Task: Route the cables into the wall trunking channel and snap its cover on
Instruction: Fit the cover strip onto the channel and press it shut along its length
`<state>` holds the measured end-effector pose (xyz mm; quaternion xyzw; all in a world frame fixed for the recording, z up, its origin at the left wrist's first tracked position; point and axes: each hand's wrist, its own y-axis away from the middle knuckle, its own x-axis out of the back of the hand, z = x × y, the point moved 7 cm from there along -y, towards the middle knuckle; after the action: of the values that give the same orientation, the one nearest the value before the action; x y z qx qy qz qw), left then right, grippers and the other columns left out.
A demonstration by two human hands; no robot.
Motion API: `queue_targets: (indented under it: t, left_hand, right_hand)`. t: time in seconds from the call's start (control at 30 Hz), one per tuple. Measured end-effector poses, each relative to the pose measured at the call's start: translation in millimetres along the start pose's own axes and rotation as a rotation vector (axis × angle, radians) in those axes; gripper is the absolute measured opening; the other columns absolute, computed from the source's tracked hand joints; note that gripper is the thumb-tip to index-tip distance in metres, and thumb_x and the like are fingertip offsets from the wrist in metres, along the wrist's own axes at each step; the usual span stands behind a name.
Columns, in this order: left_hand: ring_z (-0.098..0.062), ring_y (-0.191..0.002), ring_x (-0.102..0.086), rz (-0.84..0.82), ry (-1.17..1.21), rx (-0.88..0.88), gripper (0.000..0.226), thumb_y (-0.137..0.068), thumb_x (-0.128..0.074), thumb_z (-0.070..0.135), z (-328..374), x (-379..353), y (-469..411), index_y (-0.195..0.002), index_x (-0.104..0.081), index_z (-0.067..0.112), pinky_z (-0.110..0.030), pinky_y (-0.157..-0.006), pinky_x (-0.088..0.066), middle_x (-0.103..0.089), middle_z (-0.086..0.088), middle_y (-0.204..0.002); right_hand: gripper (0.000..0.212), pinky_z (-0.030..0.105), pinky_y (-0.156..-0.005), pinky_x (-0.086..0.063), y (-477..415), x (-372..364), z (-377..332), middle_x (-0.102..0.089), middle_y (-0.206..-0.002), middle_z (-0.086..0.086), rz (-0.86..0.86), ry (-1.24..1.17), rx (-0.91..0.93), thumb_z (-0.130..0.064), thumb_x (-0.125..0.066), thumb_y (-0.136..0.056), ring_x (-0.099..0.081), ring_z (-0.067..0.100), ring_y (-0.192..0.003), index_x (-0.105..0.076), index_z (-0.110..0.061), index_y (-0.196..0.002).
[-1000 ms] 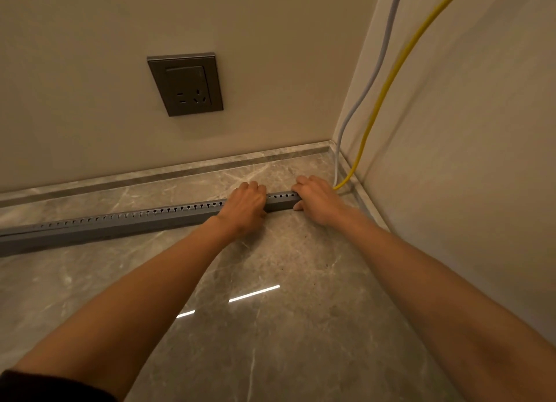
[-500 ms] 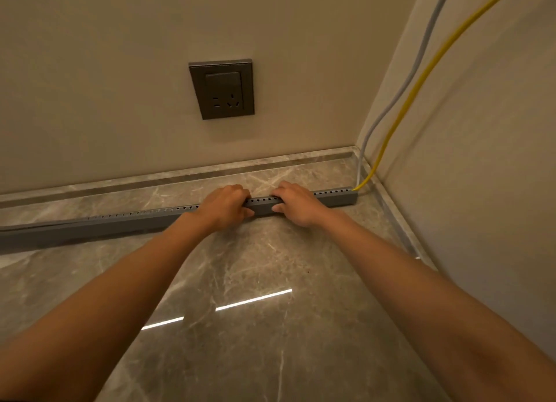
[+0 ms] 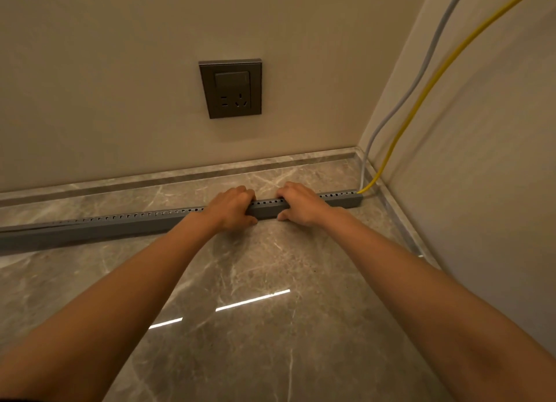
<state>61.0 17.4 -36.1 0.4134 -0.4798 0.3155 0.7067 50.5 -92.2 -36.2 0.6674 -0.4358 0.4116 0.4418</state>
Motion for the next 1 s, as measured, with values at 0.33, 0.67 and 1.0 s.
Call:
queue_targets:
  t: [0.33, 0.67, 1.0]
  left_hand:
    - [-0.031, -0.109, -0.054, 0.158, -0.136, -0.021, 0.032, -0.092, -0.052, 0.018, 13.7, -1.7, 9.0, -0.118, -0.046, 0.002, -0.037, -0.089, -0.044, -0.055, -0.018, -0.122]
    - [-0.03, -0.108, -0.053, 0.131, 0.009, 0.029, 0.037, -0.087, -0.061, 0.027, -0.9, 1.6, 15.5, -0.116, -0.052, 0.006, -0.038, -0.089, -0.045, -0.056, -0.014, -0.12]
    - [-0.027, -0.102, -0.056, 0.033, 0.05, 0.203, 0.037, -0.082, -0.069, 0.028, -67.1, 10.9, 52.4, -0.111, -0.059, 0.009, -0.035, -0.084, -0.047, -0.061, -0.014, -0.113]
  right_hand:
    - [0.034, 0.038, -0.093, -0.042, 4.6, 2.2, -8.4, -0.055, -0.122, 0.016, 0.055, 0.121, 0.058, -0.018, -0.06, -0.088, -0.051, 0.031, -0.112, -0.051, -0.002, -0.117]
    - [0.034, 0.038, -0.088, -0.044, 4.3, 3.9, -4.1, -0.055, -0.119, 0.015, 0.018, 0.159, 0.058, -0.02, -0.064, -0.085, -0.053, 0.031, -0.107, -0.055, -0.003, -0.113]
    - [0.034, 0.038, -0.091, -0.044, -6.3, -10.7, -60.3, -0.053, -0.123, 0.018, -0.027, 0.036, 0.131, -0.019, -0.06, -0.089, -0.052, 0.033, -0.111, -0.054, -0.001, -0.116]
